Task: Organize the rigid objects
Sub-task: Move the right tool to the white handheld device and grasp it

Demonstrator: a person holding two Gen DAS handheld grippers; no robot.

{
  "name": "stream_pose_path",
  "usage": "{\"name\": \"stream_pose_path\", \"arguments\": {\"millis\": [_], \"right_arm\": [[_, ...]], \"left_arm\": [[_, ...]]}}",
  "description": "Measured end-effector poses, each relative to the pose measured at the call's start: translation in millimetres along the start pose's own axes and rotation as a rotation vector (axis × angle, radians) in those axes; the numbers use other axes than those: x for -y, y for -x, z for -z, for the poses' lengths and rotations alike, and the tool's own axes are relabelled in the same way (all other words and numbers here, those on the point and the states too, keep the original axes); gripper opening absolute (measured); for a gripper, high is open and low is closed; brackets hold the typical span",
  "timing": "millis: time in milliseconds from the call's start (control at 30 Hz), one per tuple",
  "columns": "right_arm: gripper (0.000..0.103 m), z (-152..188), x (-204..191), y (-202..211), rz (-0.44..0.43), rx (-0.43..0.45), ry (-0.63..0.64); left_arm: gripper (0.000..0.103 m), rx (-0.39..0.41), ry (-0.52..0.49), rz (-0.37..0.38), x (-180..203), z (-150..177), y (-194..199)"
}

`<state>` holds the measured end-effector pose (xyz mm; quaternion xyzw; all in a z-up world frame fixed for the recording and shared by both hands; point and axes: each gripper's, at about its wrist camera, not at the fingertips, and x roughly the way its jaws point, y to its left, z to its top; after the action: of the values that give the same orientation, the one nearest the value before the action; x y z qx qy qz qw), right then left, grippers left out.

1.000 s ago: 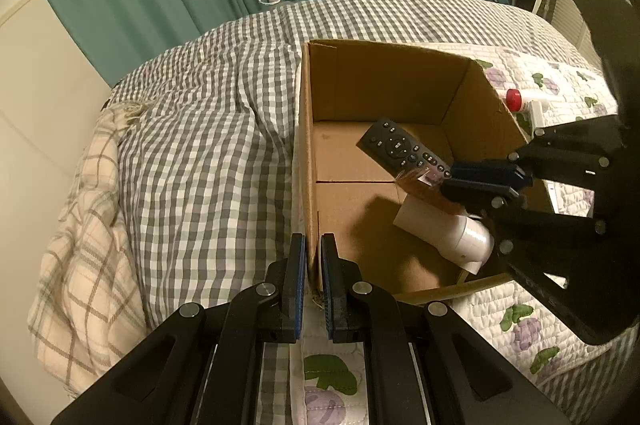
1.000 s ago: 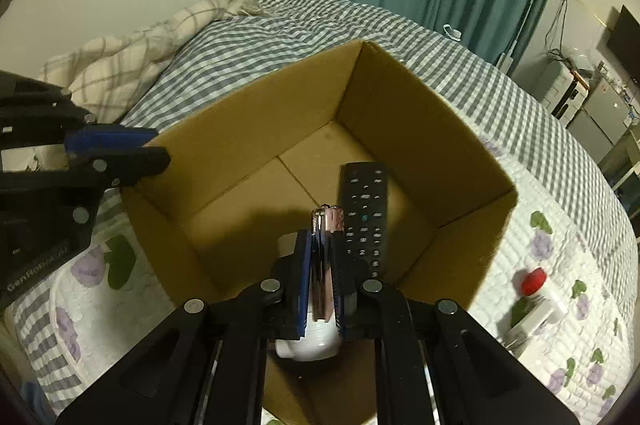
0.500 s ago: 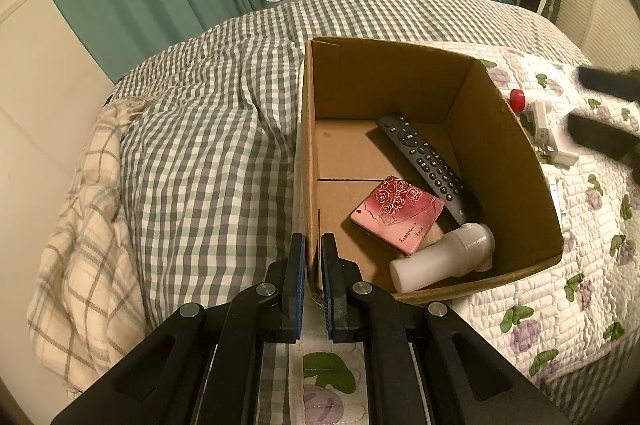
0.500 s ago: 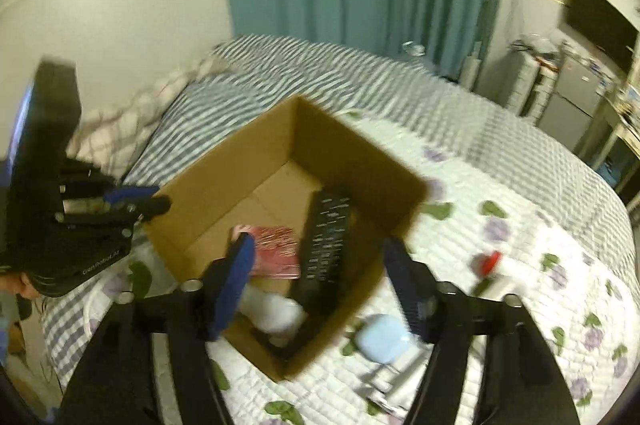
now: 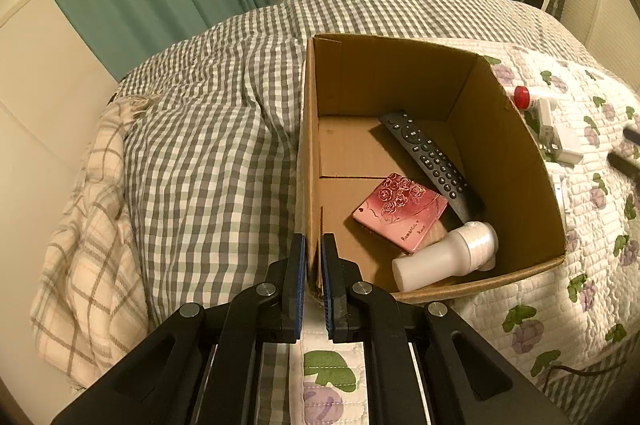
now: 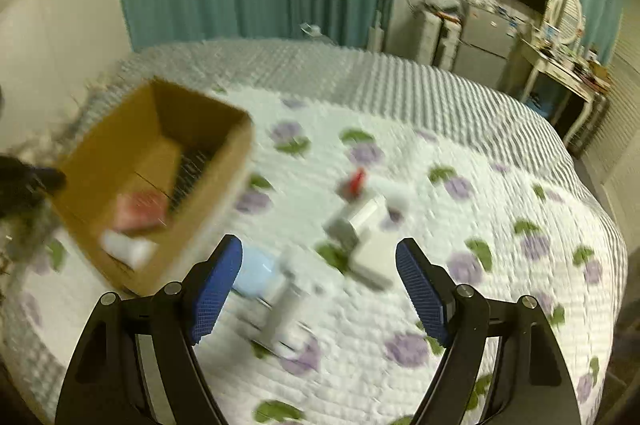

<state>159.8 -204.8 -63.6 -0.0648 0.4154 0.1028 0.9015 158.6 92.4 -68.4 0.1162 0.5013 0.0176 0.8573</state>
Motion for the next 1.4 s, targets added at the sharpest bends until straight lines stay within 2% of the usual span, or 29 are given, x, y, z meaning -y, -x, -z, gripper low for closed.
{"name": "stream_pose_path", "arguments": {"millis": [233, 500, 733, 1000, 1133, 1167, 1233, 1400], "right_arm": [[0.079, 41.3, 1.1, -42.4, -0.003, -0.106, -0.023], [0.079, 56.3, -17.5, -81.7, -0.021, -0.187, -0.032], [0.081, 60.8, -10.1, -105.3, -0.024, -0.241, -0.122], [0.087, 62.8, -10.8, -118.9, -0.068, -0.246, -0.167], [0.085, 62.7, -16.7, -126.0, -0.052, -0.236, -0.14], [0.084, 61.0, -18.7, -127.7, -0.046, -0.233, -0.132], [0.074, 61.2, -22.7, -126.2, -0.046, -0.217, -0.113], [0.068, 63.7, -28.9, -116.0, -0.048, -0.186, -0.092]], "left_arm": [[0.008, -0.001, 0.001, -0.004, 0.6, 0.5, 0.0], [0.008, -0.004, 0.006, -0.001, -0.4, 3.0, -1.9], [0.008, -0.005, 0.006, 0.005, 0.0, 3.5, -2.6], [0.008, -0.006, 0.008, 0.007, 0.0, 3.6, -3.0], [0.008, -0.006, 0.006, 0.005, 1.3, 3.3, -2.8], [0.008, -0.005, 0.006, 0.005, 0.6, 3.3, -2.8], [0.008, -0.005, 0.006, 0.005, 0.4, 3.3, -2.7], [0.008, -0.006, 0.005, 0.004, 0.5, 3.2, -2.8]]}}
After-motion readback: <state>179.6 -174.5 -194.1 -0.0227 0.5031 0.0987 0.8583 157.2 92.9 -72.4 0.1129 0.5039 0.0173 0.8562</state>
